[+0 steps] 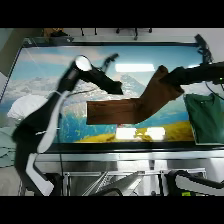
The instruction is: Fold the shirts.
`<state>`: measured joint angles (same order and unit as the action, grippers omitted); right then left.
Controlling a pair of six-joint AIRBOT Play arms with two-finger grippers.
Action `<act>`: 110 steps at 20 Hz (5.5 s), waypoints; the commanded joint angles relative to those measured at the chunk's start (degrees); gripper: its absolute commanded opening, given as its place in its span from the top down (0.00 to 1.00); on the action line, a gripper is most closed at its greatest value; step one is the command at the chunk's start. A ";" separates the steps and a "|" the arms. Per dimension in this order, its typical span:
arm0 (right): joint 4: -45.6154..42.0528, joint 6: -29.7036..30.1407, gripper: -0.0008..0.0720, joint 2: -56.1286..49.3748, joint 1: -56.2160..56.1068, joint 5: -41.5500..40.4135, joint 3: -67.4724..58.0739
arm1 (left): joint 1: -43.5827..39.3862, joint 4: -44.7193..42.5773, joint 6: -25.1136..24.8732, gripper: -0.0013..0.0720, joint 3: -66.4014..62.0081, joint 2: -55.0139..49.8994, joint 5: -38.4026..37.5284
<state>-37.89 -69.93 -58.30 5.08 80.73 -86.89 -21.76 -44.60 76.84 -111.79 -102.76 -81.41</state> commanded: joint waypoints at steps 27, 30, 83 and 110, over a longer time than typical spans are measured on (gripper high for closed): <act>-18.23 -4.39 0.24 -13.03 -2.91 -8.85 13.49 | 32.81 2.58 -12.31 0.96 46.10 47.52 -1.36; -8.92 0.35 0.11 -18.43 -3.56 -10.43 14.99 | 32.81 2.60 -12.31 0.96 46.10 48.59 -1.46; -12.33 -23.23 0.96 -11.21 48.74 4.37 -15.61 | 32.39 2.21 -12.98 0.96 46.12 47.80 -1.40; -10.08 -17.05 0.96 -1.81 35.41 2.80 -5.38 | 32.85 2.64 -11.78 0.96 42.27 48.89 -1.73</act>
<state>-51.42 -92.18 -64.12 48.47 87.05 -93.19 10.96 -42.09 63.77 -67.92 -54.68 -82.89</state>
